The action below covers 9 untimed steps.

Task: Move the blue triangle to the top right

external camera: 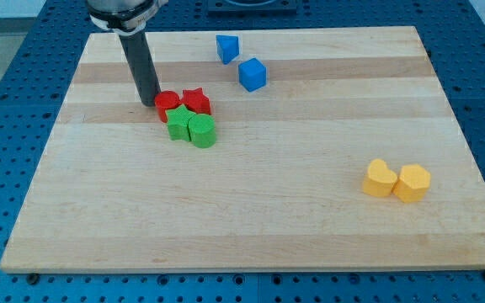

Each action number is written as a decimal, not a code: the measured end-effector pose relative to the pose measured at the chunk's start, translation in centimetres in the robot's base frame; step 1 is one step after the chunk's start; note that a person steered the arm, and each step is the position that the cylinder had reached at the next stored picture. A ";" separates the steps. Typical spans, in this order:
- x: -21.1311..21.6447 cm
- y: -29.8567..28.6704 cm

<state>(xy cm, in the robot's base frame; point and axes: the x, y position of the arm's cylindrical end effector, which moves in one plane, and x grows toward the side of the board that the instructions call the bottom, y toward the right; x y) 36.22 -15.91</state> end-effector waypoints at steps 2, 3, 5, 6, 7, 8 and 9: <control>0.5 0.0; 1.2 -0.7; 9.2 -1.4; 10.9 2.0; 11.0 6.1; 11.0 9.0; 10.9 10.0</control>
<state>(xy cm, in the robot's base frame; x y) 47.10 -5.89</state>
